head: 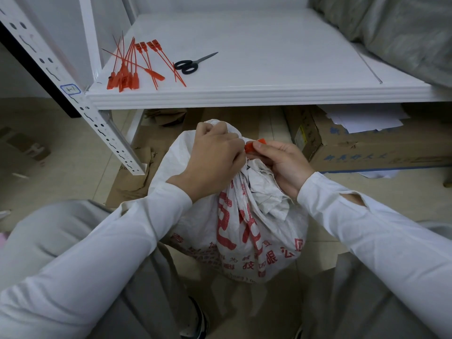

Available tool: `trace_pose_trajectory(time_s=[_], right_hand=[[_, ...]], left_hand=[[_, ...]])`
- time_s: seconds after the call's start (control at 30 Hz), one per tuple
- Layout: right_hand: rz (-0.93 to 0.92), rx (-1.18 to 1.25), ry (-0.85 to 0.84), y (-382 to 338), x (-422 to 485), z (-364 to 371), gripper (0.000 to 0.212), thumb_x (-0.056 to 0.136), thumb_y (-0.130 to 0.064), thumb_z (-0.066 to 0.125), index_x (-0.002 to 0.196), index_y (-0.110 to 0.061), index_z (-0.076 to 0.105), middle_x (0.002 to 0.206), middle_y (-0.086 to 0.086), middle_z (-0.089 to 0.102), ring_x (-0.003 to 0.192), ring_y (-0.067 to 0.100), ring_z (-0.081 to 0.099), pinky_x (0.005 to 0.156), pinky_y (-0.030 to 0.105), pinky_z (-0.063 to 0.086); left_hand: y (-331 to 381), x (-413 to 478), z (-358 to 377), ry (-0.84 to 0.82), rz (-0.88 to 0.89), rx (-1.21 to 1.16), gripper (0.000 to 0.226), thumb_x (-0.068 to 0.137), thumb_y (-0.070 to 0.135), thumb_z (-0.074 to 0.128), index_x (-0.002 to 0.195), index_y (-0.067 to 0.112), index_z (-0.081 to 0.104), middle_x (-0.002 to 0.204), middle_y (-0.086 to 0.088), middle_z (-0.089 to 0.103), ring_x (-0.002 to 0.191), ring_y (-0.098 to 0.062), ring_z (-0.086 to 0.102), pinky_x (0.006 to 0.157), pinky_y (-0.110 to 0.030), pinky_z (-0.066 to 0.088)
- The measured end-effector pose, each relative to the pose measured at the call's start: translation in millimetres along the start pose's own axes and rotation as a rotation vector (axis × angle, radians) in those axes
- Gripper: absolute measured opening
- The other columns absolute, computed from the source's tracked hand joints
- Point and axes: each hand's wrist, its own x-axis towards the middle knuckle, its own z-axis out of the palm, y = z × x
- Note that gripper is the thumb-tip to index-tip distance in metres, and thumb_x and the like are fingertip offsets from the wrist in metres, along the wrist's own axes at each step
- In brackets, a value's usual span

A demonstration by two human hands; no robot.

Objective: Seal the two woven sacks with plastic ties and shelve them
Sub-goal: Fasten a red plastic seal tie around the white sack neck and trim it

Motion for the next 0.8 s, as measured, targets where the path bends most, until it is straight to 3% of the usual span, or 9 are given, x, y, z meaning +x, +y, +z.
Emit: trace_pose_trajectory(time_s=[0.27,0.4,0.63,0.8], right_hand=[[-0.043,-0.061,-0.016,0,-1,1,0.011,0.086,-0.005,0.065,0.092,-0.002,0.074,0.092,0.018,0.073,0.086,0.026,0.070,0.078,0.033,0.056],[-0.107,-0.121,0.091,0,-1,5,0.016,0.078,0.006,0.070,0.092,-0.002,0.072,0.087,0.014,0.074,0.082,0.023,0.071,0.075,0.029,0.056],[-0.181,-0.164,0.259,6,2,16,0.012,0.079,0.006,0.070,0.090,0.002,0.071,0.072,0.010,0.073,0.066,0.019,0.068,0.073,0.031,0.060],[-0.153,-0.117,0.240,4,2,16,0.010,0.082,0.004,0.068,0.089,-0.001,0.071,0.073,0.011,0.072,0.066,0.019,0.069,0.071,0.031,0.060]], left_hand=[[1,-1,-2,-0.003,-0.010,-0.024,0.033,0.092,0.025,0.043,0.059,0.022,0.040,0.062,0.009,0.044,0.072,-0.014,0.038,0.078,-0.032,0.022],[2,0,-3,-0.020,-0.007,-0.035,0.032,0.092,0.026,0.043,0.061,0.023,0.039,0.063,0.009,0.043,0.073,-0.014,0.037,0.080,-0.033,0.024],[1,1,-2,-0.038,-0.006,-0.004,0.032,0.093,0.025,0.044,0.062,0.021,0.039,0.063,0.007,0.045,0.074,-0.014,0.037,0.082,-0.035,0.027],[0,2,-1,-0.046,-0.006,0.023,0.032,0.094,0.025,0.045,0.062,0.021,0.041,0.063,0.007,0.044,0.075,-0.013,0.037,0.083,-0.037,0.029]])
